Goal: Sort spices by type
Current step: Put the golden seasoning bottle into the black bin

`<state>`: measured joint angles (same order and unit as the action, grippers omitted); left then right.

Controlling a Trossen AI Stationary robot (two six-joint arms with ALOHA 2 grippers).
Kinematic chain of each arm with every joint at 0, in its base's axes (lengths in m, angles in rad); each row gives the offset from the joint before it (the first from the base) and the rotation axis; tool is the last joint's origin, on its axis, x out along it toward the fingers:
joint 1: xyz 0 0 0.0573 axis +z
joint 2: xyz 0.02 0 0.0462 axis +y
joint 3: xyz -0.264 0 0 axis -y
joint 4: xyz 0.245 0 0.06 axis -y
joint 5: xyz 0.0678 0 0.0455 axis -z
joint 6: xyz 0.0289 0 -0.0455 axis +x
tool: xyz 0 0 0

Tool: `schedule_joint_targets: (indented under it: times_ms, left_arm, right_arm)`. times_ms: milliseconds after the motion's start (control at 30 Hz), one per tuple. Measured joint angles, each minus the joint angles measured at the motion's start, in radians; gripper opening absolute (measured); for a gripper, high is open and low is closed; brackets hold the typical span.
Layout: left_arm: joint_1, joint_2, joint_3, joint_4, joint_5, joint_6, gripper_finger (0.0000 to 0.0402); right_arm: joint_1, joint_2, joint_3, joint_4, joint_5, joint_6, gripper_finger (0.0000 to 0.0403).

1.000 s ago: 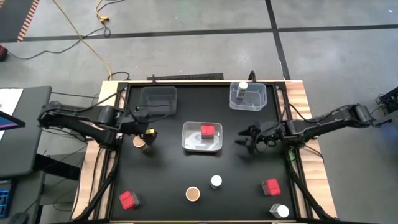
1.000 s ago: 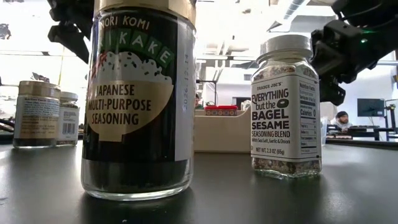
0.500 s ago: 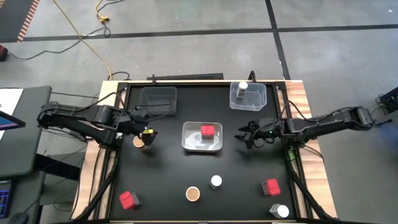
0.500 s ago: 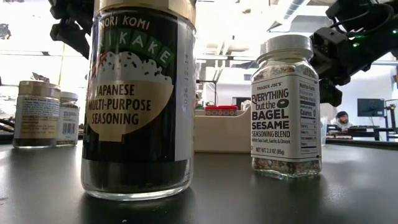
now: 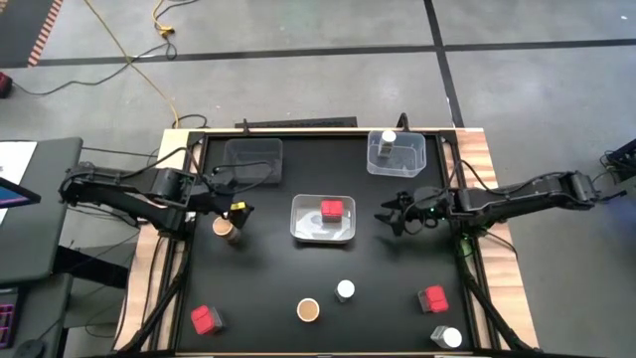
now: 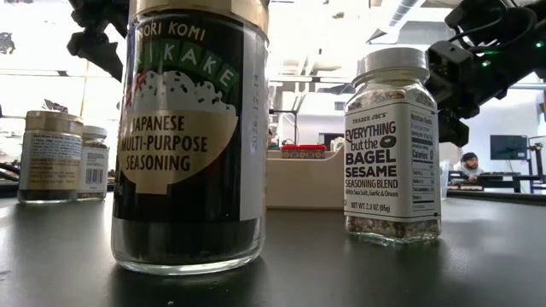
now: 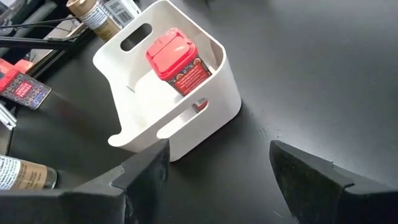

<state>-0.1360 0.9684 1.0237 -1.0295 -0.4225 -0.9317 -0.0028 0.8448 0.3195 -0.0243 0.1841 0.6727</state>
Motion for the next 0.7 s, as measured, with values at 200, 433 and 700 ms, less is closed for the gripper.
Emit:
schedule_joint_targets:
  times_ms: [200,433,700]
  left_arm:
    - [0.0,0.0,0.0,-0.011,0.001,-0.01,0.0371]
    - [0.0,0.0,0.0,-0.115,0.052,-0.161,0.037]
    - [0.0,0.009,0.0,-0.234,0.121,-0.312,0.037]
  right_arm:
    - [0.0,0.0,0.0,0.001,0.0,0.0,0.0301]
    - [0.0,0.0,0.0,0.001,0.0,0.0,0.0301]
    - [0.0,0.0,0.0,0.002,0.0,0.0,0.0301]
